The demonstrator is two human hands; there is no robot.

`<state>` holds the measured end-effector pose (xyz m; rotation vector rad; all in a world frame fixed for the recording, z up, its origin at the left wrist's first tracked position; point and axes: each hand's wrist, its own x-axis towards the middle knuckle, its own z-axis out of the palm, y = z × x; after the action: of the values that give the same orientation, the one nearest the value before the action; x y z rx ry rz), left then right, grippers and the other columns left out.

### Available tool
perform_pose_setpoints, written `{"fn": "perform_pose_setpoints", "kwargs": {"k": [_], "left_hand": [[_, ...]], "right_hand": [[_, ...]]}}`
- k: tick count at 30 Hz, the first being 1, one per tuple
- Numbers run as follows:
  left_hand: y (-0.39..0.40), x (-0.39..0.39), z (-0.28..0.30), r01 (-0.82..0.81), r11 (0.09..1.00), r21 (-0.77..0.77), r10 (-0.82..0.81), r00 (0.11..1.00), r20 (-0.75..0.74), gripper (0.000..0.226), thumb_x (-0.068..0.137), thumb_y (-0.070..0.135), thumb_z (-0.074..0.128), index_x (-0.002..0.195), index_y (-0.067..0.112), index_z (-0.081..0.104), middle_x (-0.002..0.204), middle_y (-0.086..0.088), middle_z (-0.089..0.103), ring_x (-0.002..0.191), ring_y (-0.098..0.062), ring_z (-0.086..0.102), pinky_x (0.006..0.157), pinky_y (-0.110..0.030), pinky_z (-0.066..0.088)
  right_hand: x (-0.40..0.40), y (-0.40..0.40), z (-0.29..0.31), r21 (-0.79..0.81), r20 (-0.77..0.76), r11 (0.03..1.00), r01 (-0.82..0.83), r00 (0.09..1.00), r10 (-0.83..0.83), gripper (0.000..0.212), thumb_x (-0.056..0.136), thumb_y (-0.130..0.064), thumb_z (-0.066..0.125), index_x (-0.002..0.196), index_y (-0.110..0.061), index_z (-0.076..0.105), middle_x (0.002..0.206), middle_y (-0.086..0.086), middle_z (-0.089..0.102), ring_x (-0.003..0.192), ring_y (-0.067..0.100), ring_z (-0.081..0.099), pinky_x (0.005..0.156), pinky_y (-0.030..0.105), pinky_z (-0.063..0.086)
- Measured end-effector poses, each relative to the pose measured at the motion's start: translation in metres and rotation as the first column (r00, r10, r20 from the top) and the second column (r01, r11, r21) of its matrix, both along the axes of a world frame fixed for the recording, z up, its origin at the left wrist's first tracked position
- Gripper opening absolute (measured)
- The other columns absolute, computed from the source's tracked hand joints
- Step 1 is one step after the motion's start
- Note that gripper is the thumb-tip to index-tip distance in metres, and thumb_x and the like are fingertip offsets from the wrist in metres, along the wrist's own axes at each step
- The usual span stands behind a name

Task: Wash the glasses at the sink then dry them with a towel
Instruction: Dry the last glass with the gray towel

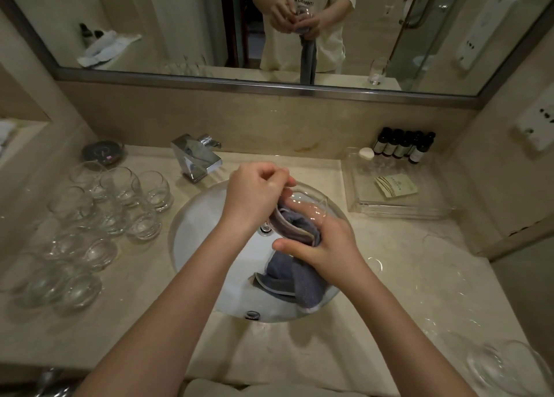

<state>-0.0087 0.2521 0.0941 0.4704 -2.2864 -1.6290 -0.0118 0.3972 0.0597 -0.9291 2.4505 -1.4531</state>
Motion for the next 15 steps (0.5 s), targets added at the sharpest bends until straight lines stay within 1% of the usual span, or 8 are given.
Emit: {"fn": "perform_pose_setpoints", "kwargs": {"k": [2,5,7,9,10,12,14,15], "left_hand": [[0.002,0.0,-0.005,0.008,0.996,-0.084,-0.013,0.998,-0.066,0.029,0.09,0.017,0.057,0.064,0.02,0.07,0.065,0.007,0.071,0.064,-0.006,0.069,0.065,-0.026,0.054],[0.001,0.004,-0.02,-0.026,0.962,-0.272,-0.06,0.951,-0.303,0.028,0.086,0.023,0.052,0.069,0.013,0.073,0.062,0.018,0.065,0.061,-0.004,0.065,0.061,-0.027,0.053],[-0.001,0.006,-0.031,-0.062,0.912,-0.406,-0.154,0.864,-0.479,0.031,0.089,0.019,0.049,0.074,0.007,0.073,0.067,0.015,0.061,0.059,-0.008,0.061,0.056,-0.029,0.05],[-0.006,0.007,-0.038,-0.05,0.915,-0.4,-0.186,0.827,-0.531,0.031,0.091,0.019,0.047,0.078,0.005,0.071,0.07,0.008,0.064,0.06,-0.012,0.063,0.055,-0.027,0.05],[-0.007,0.007,-0.038,-0.002,0.955,-0.296,-0.154,0.85,-0.504,0.026,0.091,0.02,0.048,0.082,0.007,0.07,0.072,0.004,0.066,0.061,-0.014,0.065,0.056,-0.026,0.052],[-0.005,0.007,-0.029,0.081,0.985,0.151,-0.031,0.95,-0.309,0.014,0.093,0.021,0.054,0.09,0.011,0.063,0.076,-0.007,0.069,0.061,-0.015,0.066,0.055,-0.023,0.053],[-0.008,0.003,-0.019,0.0,0.835,0.55,-0.015,1.0,0.023,0.023,0.096,0.031,0.052,0.091,0.01,0.061,0.078,-0.01,0.068,0.057,-0.014,0.064,0.05,-0.021,0.049],[-0.012,0.001,-0.016,-0.049,0.809,0.586,-0.07,0.982,0.178,0.031,0.096,0.039,0.05,0.086,0.012,0.062,0.076,-0.006,0.067,0.055,-0.014,0.061,0.05,-0.021,0.048]], "right_hand": [[-0.005,0.003,0.003,-0.041,0.146,0.998,-0.046,0.988,0.051,0.055,0.067,-0.033,0.084,0.111,-0.05,0.056,0.106,-0.037,0.059,0.105,-0.016,0.055,0.086,0.0,0.035],[-0.012,0.01,0.008,-0.218,0.432,0.966,-0.142,0.873,0.226,0.043,0.077,-0.004,0.077,0.11,-0.03,0.067,0.095,-0.015,0.073,0.094,-0.001,0.066,0.084,0.013,0.045],[-0.014,0.013,0.012,-0.295,0.527,0.939,-0.177,0.789,0.315,0.036,0.077,-0.002,0.074,0.108,-0.018,0.069,0.096,-0.003,0.074,0.093,0.009,0.067,0.084,0.019,0.047],[-0.015,0.012,0.012,-0.3,0.54,0.937,-0.181,0.777,0.323,0.034,0.074,-0.007,0.071,0.107,-0.013,0.07,0.096,0.001,0.072,0.091,0.011,0.066,0.084,0.021,0.048],[-0.015,0.01,0.011,-0.273,0.511,0.945,-0.183,0.804,0.303,0.032,0.074,-0.01,0.071,0.106,-0.012,0.07,0.094,0.001,0.071,0.089,0.01,0.065,0.083,0.021,0.048],[-0.012,0.006,0.006,-0.155,0.341,0.973,-0.168,0.916,0.213,0.035,0.074,-0.019,0.072,0.108,-0.017,0.071,0.098,-0.005,0.071,0.094,0.003,0.064,0.087,0.021,0.048],[-0.009,0.001,-0.004,0.018,-0.009,0.995,-0.093,0.996,0.093,0.046,0.074,-0.029,0.071,0.12,-0.026,0.068,0.119,-0.011,0.067,0.114,-0.002,0.058,0.098,0.018,0.044],[-0.006,-0.002,-0.01,0.074,-0.165,0.995,-0.06,0.984,0.071,0.05,0.076,-0.035,0.069,0.125,-0.027,0.064,0.128,-0.011,0.063,0.121,0.0,0.054,0.1,0.02,0.043]]}}
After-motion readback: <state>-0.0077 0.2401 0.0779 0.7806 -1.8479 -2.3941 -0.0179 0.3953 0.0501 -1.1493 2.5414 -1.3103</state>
